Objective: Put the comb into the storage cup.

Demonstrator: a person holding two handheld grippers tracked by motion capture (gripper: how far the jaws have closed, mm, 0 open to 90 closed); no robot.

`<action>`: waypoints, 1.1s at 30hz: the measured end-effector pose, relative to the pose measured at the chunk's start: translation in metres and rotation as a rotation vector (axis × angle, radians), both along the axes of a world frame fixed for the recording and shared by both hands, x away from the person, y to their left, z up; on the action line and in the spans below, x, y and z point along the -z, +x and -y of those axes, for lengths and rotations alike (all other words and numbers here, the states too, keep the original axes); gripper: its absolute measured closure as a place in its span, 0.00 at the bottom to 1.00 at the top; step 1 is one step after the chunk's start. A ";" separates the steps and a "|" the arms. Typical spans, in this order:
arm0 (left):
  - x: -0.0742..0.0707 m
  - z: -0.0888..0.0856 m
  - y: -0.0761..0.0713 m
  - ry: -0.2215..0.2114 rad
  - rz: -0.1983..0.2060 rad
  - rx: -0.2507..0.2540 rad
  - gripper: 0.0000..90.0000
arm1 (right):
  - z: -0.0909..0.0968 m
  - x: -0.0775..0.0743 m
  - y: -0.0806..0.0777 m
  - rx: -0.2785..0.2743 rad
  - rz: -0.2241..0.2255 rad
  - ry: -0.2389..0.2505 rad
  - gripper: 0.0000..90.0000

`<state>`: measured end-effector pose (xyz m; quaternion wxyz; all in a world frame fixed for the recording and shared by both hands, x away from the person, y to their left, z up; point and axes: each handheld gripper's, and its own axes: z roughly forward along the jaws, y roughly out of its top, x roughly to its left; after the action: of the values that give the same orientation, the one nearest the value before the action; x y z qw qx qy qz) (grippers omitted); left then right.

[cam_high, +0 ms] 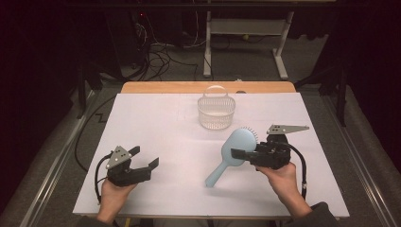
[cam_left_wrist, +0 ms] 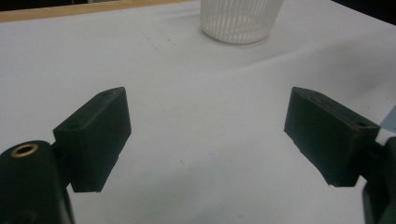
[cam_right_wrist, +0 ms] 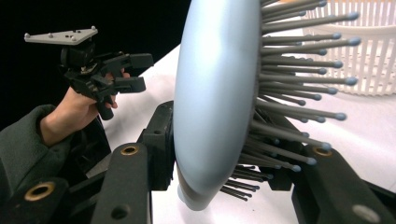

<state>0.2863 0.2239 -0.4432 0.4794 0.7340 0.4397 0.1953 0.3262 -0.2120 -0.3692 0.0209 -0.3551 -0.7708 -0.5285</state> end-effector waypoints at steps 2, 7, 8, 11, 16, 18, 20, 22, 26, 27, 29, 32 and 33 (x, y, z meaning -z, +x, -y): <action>0.000 -0.003 -0.001 -0.005 0.002 -0.008 0.16 | 0.001 -0.001 0.000 0.002 0.005 -0.004 0.61; 0.000 -0.009 -0.007 -0.007 0.014 -0.018 0.16 | 0.003 -0.002 0.001 0.013 0.006 -0.003 0.61; 0.000 -0.010 -0.008 -0.009 0.018 -0.022 0.16 | 0.003 -0.003 0.001 0.013 0.008 -0.006 0.61; 0.000 -0.012 -0.011 -0.009 0.029 -0.033 0.16 | 0.004 -0.006 0.002 0.019 0.014 -0.013 0.61; 0.002 -0.017 -0.012 -0.011 0.022 -0.048 0.16 | 0.006 -0.010 0.004 0.029 0.018 -0.014 0.61; 0.002 -0.018 -0.012 -0.014 0.022 -0.048 0.16 | 0.007 -0.011 0.004 0.030 0.021 -0.014 0.61; 0.003 -0.019 -0.012 -0.015 0.019 -0.047 0.16 | 0.007 -0.013 0.004 0.033 0.024 -0.022 0.61; 0.003 -0.019 -0.012 -0.021 0.015 -0.046 0.16 | 0.008 -0.015 0.004 0.035 0.026 -0.026 0.61; 0.004 -0.020 -0.014 -0.029 0.012 -0.044 0.16 | 0.010 -0.018 0.006 0.048 0.030 -0.028 0.61; 0.004 -0.020 -0.015 -0.031 0.015 -0.045 0.16 | 0.010 -0.019 0.006 0.051 0.033 -0.027 0.61; 0.004 -0.020 -0.015 -0.034 0.015 -0.049 0.16 | 0.011 -0.020 0.007 0.051 0.033 -0.023 0.61; 0.004 -0.021 -0.015 -0.039 0.010 -0.055 0.16 | 0.013 -0.023 0.010 0.059 0.033 -0.028 0.61; 0.004 -0.021 -0.015 -0.041 0.009 -0.056 0.16 | 0.013 -0.023 0.011 0.059 0.031 -0.029 0.60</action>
<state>0.2715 0.2452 -0.4475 0.4905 0.7106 0.4617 0.2030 0.3371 -0.2247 -0.3458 -0.0119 -0.3695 -0.7679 -0.5232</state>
